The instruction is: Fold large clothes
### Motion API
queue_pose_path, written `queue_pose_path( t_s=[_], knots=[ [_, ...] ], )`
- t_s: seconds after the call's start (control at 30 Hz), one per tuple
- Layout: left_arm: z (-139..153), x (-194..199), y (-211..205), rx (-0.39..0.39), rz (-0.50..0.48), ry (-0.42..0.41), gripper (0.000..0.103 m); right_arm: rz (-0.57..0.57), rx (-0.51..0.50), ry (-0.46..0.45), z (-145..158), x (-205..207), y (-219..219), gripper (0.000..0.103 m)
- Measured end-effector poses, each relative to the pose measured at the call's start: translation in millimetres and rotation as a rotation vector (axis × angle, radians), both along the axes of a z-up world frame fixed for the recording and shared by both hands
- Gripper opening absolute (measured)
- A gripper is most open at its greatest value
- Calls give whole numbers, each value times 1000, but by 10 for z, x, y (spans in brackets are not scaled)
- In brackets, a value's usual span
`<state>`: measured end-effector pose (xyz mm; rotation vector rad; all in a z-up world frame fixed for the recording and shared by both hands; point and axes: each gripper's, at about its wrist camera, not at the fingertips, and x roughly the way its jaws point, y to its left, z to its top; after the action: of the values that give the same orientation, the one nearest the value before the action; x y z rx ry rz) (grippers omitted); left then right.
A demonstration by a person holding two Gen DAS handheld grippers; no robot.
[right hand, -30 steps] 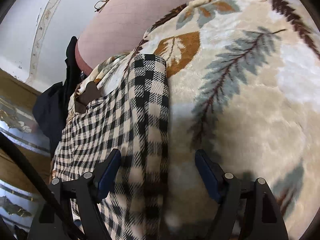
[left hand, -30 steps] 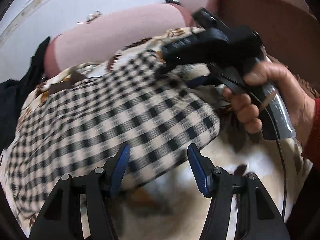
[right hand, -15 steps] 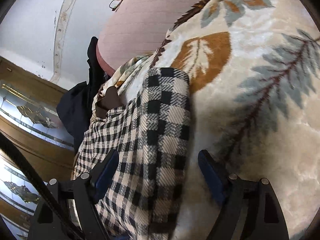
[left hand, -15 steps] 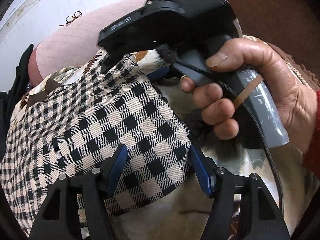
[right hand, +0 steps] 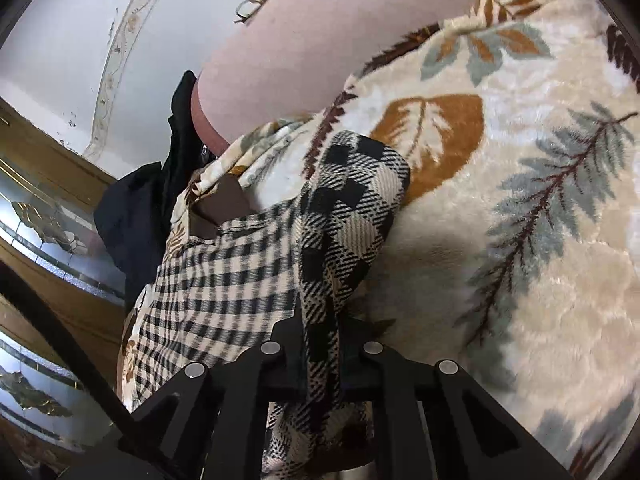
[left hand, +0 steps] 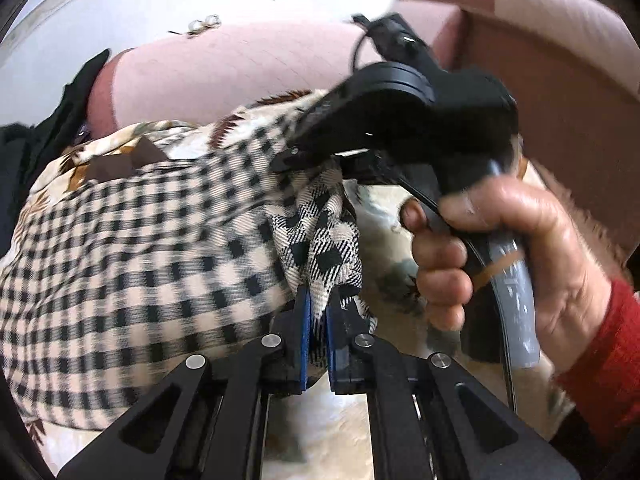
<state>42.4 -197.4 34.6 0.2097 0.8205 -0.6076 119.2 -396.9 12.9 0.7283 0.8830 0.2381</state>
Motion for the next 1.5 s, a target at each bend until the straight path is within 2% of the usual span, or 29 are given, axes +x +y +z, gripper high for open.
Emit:
queue_pose_path(
  t_s=[0.17,0.4,0.53,0.6,0.63,0.67,0.73,0.77,0.8,0.87,0.97,1.07,1.13,1.2,1.27,1.3,1.33,1.43,1.5],
  knots=[
    [285,46,629,-96,71,20,6,39,-23,-51,430,52,476,10],
    [493,114,1788,-228,235,54,6,232,-155,-82,938,392,1896,10],
    [408,150,2391,-267,339,82,6,339,-225,-41,845,603,2737,10],
    [277,224,2669,-306,396,136,6,422,-290,16,701,695,3124,14],
    [210,260,2737,-322,407,158,6,427,-323,34,662,716,3228,15],
    [149,279,2806,-337,418,183,6,428,-332,38,644,725,3272,19],
    [57,282,2857,-340,423,214,6,411,-279,3,731,660,3183,36],
    [25,276,2856,-336,418,221,6,371,-279,-17,806,622,3071,52],
    [18,229,2820,-335,411,219,6,319,-303,-37,885,573,2943,60],
    [24,190,2753,-323,399,203,6,232,-413,-41,990,531,2708,61],
    [12,175,2720,-308,385,198,6,193,-553,31,942,587,2502,62],
    [-10,205,2722,-310,380,202,6,192,-536,86,795,714,2514,62],
    [-49,261,2738,-321,382,216,6,201,-522,105,678,829,2663,68],
    [-87,273,2756,-325,386,231,6,199,-556,127,551,912,2798,72],
    [-98,283,2769,-330,389,243,6,198,-663,161,385,980,2934,69],
    [-101,280,2777,-332,390,244,6,191,-724,176,318,989,2984,37],
    [-110,292,2783,-334,390,246,6,195,-735,193,260,990,2986,15],
    [-96,299,2841,-362,389,254,6,144,-674,136,392,894,2847,10],
    [-65,324,2912,-386,395,247,5,114,-651,81,618,835,2795,10]
  ],
)
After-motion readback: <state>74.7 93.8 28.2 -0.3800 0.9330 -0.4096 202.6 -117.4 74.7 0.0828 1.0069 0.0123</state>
